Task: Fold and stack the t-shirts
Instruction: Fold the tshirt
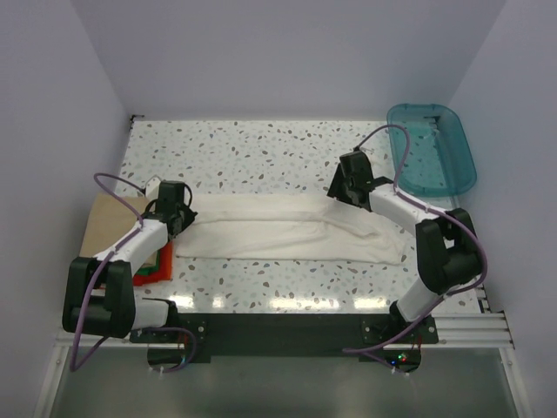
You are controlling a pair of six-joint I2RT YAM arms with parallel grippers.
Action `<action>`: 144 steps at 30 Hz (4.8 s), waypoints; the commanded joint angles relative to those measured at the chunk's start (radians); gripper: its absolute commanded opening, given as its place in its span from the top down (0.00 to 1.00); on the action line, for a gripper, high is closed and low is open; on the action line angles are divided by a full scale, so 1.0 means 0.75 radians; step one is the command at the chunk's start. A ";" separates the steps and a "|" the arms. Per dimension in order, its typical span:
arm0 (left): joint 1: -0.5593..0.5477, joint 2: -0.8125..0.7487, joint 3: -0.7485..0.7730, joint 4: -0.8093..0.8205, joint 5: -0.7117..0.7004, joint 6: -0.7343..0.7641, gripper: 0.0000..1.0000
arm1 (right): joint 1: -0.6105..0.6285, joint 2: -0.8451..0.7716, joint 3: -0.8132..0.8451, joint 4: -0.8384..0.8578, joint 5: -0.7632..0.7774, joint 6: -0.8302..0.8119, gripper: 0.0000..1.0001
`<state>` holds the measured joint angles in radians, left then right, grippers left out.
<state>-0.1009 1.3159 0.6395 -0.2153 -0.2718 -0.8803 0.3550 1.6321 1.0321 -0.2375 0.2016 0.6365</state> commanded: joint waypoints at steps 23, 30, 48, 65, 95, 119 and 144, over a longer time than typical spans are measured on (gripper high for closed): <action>-0.007 -0.024 -0.016 0.091 -0.004 -0.015 1.00 | 0.071 0.043 0.043 -0.041 0.181 0.006 0.86; -0.003 -0.028 -0.012 0.087 -0.012 0.000 1.00 | 0.069 -0.012 0.033 -0.041 0.161 0.004 1.00; 0.002 -0.036 -0.018 0.097 0.011 -0.004 1.00 | 0.069 -0.297 -0.104 -0.064 0.167 -0.030 1.00; 0.006 -0.059 -0.033 0.107 0.027 0.000 1.00 | 0.071 -0.013 0.037 -0.004 0.155 -0.114 0.55; 0.010 -0.057 -0.045 0.121 0.027 0.006 1.00 | 0.071 -0.192 -0.069 -0.023 0.071 -0.039 1.00; 0.096 -0.245 -0.216 0.127 0.051 -0.043 1.00 | 0.093 -0.618 -0.554 0.104 -0.156 0.174 1.00; 0.100 -0.387 -0.192 0.058 0.017 -0.066 0.58 | 0.189 -0.605 -0.519 0.137 -0.232 0.237 0.92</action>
<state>-0.0330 0.9840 0.4435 -0.1677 -0.2241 -0.9253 0.4801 1.1950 0.6052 -0.1703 0.0269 0.7879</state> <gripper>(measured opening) 0.427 0.091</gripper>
